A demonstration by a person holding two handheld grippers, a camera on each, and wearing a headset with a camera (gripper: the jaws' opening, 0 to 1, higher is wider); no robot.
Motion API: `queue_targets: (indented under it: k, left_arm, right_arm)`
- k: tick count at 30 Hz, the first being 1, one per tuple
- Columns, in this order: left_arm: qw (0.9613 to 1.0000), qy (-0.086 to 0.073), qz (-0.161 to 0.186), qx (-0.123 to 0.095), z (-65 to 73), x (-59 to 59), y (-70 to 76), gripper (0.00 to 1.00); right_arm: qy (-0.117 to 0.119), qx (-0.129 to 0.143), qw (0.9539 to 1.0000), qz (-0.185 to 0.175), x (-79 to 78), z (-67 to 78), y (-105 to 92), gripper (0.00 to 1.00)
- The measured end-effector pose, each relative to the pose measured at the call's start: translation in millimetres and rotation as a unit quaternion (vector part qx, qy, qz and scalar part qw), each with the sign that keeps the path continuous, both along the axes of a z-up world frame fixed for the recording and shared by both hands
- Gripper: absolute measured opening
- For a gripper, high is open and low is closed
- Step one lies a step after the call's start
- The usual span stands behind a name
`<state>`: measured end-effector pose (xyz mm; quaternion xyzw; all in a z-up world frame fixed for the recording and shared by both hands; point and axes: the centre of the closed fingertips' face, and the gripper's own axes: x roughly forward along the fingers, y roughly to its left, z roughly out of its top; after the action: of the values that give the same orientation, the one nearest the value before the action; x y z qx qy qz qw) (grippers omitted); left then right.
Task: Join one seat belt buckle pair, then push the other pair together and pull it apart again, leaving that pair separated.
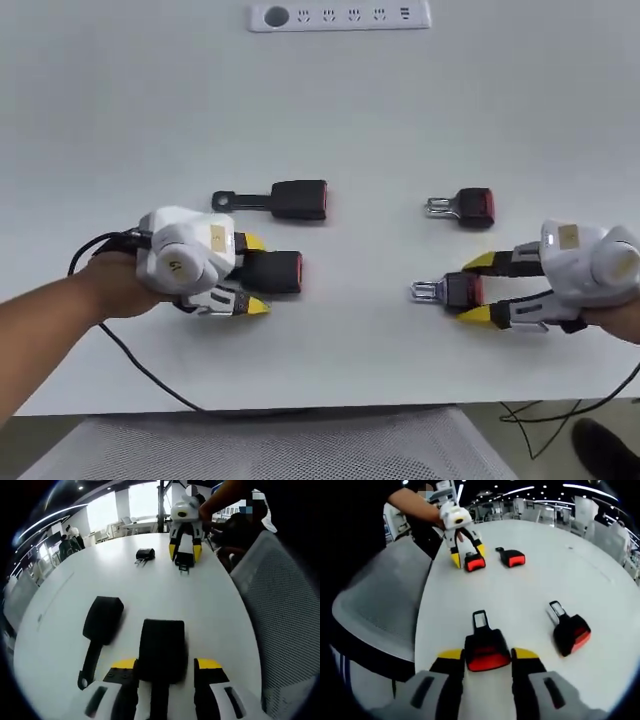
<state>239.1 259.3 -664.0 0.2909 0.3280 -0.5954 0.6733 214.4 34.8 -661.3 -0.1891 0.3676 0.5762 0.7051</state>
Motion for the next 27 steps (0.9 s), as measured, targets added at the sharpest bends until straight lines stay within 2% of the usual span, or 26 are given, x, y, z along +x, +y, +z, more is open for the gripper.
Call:
queue_targets:
  k: [2,3,4,7,13,19,27]
  left_arm:
    - [0.9999,-0.001,0.015,0.004,-0.5,3.2,4.6,0.37]
    - [0.9999,0.006,0.016,0.001,0.9,2.2,4.2,0.34]
    - [1.0,-0.002,0.008,0.0,1.6,3.6,4.5,0.34]
    - [1.0,0.001,0.006,0.003,2.2,4.1,5.7,0.34]
    - [0.9989,0.001,-0.043,0.02,2.7,3.4,6.9,0.34]
    - [0.997,0.002,-0.07,0.033,2.0,2.1,7.3,0.33]
    - [0.9962,0.004,-0.078,0.039,0.5,1.0,7.2,0.33]
  right_arm:
    - [-0.001,0.004,1.0,-0.002,-0.8,0.1,1.5,0.37]
    - [-0.003,0.005,1.0,-0.002,-0.7,0.0,2.2,0.36]
    - [-0.006,0.006,1.0,0.0,-0.6,-0.2,1.9,0.36]
    - [-0.007,0.011,0.9999,-0.001,-1.0,-0.2,2.5,0.36]
    - [-0.015,0.014,0.9998,0.008,-1.0,-0.8,2.8,0.35]
    - [-0.017,0.024,0.9995,0.008,-1.5,-0.4,2.7,0.34]
    - [-0.021,0.042,0.9988,0.012,0.3,0.1,15.1,0.34]
